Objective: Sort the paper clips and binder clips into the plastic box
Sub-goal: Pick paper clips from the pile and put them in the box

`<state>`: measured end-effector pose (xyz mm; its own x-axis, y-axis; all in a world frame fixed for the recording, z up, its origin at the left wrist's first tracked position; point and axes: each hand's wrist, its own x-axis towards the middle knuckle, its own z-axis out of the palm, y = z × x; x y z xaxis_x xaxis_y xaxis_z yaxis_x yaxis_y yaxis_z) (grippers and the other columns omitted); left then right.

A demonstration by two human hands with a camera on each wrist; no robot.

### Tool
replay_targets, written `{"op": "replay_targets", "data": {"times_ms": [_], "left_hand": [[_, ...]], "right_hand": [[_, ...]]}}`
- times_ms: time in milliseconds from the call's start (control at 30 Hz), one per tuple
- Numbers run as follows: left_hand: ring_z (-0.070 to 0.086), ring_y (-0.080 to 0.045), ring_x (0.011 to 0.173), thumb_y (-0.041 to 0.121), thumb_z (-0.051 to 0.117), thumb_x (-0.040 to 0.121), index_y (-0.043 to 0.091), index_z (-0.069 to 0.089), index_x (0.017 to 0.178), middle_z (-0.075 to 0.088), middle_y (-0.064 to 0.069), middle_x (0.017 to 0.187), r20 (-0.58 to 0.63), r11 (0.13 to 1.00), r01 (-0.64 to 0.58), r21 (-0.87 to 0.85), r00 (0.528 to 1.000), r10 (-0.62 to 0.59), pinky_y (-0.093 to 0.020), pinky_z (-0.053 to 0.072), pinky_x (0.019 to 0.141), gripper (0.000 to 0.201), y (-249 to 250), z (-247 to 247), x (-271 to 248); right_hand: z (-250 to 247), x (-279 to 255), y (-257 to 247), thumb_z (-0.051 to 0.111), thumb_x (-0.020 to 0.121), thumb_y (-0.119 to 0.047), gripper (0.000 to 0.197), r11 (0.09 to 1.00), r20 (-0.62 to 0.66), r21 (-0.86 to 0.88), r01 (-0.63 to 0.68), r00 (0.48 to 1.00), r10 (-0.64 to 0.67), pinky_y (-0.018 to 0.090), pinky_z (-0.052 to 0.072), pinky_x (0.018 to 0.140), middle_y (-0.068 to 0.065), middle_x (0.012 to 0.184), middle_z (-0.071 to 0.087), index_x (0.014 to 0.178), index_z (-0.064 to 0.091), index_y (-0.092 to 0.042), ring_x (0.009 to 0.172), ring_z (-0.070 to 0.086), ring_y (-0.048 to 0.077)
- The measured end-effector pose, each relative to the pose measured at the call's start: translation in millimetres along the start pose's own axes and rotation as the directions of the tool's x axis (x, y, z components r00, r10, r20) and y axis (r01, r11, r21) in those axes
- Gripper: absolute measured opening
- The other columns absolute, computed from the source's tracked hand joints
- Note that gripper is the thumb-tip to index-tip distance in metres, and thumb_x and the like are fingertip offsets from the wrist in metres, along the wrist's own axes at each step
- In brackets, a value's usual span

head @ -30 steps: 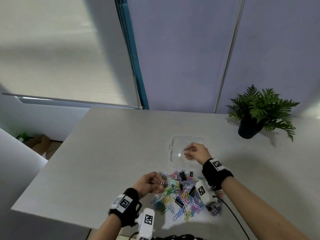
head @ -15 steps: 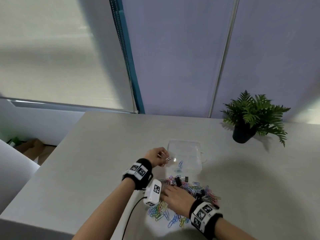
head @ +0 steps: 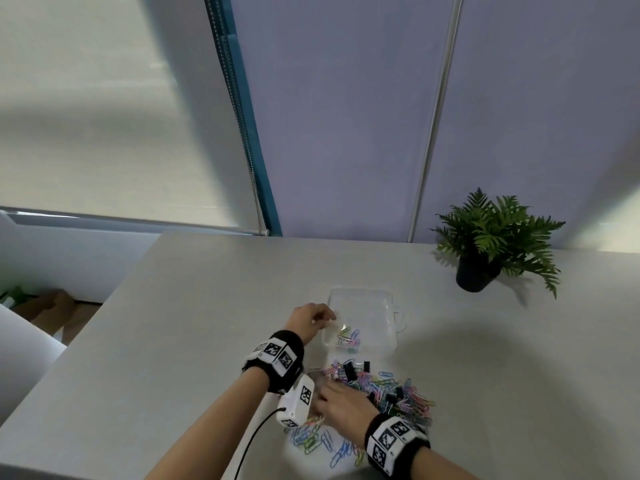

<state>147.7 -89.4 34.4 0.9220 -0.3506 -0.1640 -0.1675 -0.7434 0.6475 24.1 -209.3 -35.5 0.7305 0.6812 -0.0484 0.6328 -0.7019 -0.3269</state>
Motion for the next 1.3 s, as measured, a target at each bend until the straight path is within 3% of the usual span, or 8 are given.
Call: {"op": "replay_targets", "data": {"times_ms": [67, 133, 267, 400, 533, 700, 933, 1300], "left_hand": [[0.063, -0.022, 0.100, 0.001, 0.057, 0.084, 0.007, 0.067, 0.098, 0.068, -0.011, 0.105, -0.043, 1.000, 0.020, -0.011, 0.999, -0.020, -0.019, 0.044, 0.083, 0.018, -19, -9, -17], [0.063, -0.023, 0.097, 0.002, 0.057, 0.085, 0.008, 0.067, 0.099, 0.065, -0.008, 0.097, -0.046, 0.996, 0.049, 0.069, 0.998, -0.046, -0.019, 0.043, 0.083, 0.018, -42, -15, -36], [0.059, -0.023, 0.100, 0.009, 0.055, 0.088, 0.012, 0.061, 0.109, 0.054, 0.000, 0.099, 0.012, 0.963, 0.147, 0.225, 0.988, -0.154, -0.027, 0.043, 0.089, 0.022, -76, -11, -72], [0.051, -0.026, 0.115, 0.023, 0.058, 0.087, 0.011, 0.046, 0.126, 0.047, -0.010, 0.123, 0.069, 0.928, 0.282, 0.243, 0.949, -0.306, -0.031, 0.040, 0.100, 0.042, -84, 11, -93], [0.040, -0.027, 0.125, 0.026, 0.061, 0.084, 0.014, 0.030, 0.137, 0.037, -0.010, 0.131, -0.001, 0.903, 0.322, 0.287, 0.942, -0.335, -0.031, 0.034, 0.106, 0.063, -76, 31, -95], [0.036, -0.025, 0.122, 0.034, 0.068, 0.074, 0.029, 0.025, 0.139, 0.037, -0.004, 0.132, -0.028, 0.865, 0.205, 0.458, 0.976, -0.216, -0.036, 0.036, 0.102, 0.078, -65, 42, -91], [0.049, -0.024, 0.117, 0.020, 0.045, 0.090, 0.014, 0.045, 0.118, 0.052, -0.005, 0.125, -0.052, 0.809, 0.260, 0.527, 0.960, -0.275, -0.033, 0.032, 0.099, 0.029, -61, 35, -75], [0.054, -0.030, 0.113, 0.011, 0.046, 0.085, 0.009, 0.056, 0.110, 0.060, -0.013, 0.120, 0.076, 0.854, 0.259, 0.452, 0.942, -0.327, -0.034, 0.041, 0.093, 0.027, -59, 25, -75]], "right_hand": [[-11, -1, -1, 0.069, 0.075, -0.017, 0.015, 0.992, -0.056, 0.116, -0.059, 0.996, 0.065, 0.026, 0.045, 0.069, 0.005, 0.096, 0.062, 0.089, 0.064, -0.013, 0.096, 0.057, 0.020], [-13, -1, 3, 0.059, 0.086, -0.019, 0.010, 0.955, -0.058, 0.265, -0.135, 0.986, 0.156, 0.027, 0.041, 0.077, 0.004, 0.100, 0.056, 0.092, 0.060, -0.010, 0.101, 0.050, 0.017], [-11, -1, 9, 0.066, 0.082, -0.024, 0.010, 0.815, -0.042, 0.528, -0.237, 0.952, 0.304, 0.010, 0.036, 0.075, -0.018, 0.082, 0.047, 0.080, 0.057, -0.019, 0.084, 0.045, -0.002], [-14, -3, 8, 0.070, 0.077, -0.015, 0.012, 0.573, 0.000, 0.768, -0.285, 0.895, 0.445, 0.026, 0.050, 0.088, -0.004, 0.092, 0.061, 0.075, 0.059, -0.018, 0.089, 0.058, 0.005], [-23, -7, 13, 0.070, 0.077, -0.010, 0.011, 0.399, 0.015, 0.885, -0.241, 0.870, 0.493, 0.029, 0.051, 0.091, 0.002, 0.090, 0.068, 0.078, 0.059, -0.011, 0.091, 0.065, 0.011], [-41, -16, 20, 0.073, 0.075, -0.009, 0.018, 0.254, -0.004, 0.955, -0.156, 0.845, 0.535, 0.028, 0.053, 0.085, 0.011, 0.080, 0.072, 0.088, 0.062, -0.004, 0.084, 0.069, 0.019], [-46, -22, 23, 0.068, 0.077, 0.000, 0.009, 0.164, 0.012, 0.979, -0.118, 0.843, 0.537, 0.027, 0.054, 0.083, 0.014, 0.085, 0.074, 0.086, 0.068, 0.000, 0.088, 0.070, 0.022], [-64, -22, 31, 0.061, 0.084, -0.004, 0.008, -0.067, 0.123, 0.992, -0.104, 0.765, 0.633, 0.032, 0.058, 0.067, 0.025, 0.091, 0.069, 0.089, 0.059, 0.004, 0.080, 0.069, 0.030]]}}
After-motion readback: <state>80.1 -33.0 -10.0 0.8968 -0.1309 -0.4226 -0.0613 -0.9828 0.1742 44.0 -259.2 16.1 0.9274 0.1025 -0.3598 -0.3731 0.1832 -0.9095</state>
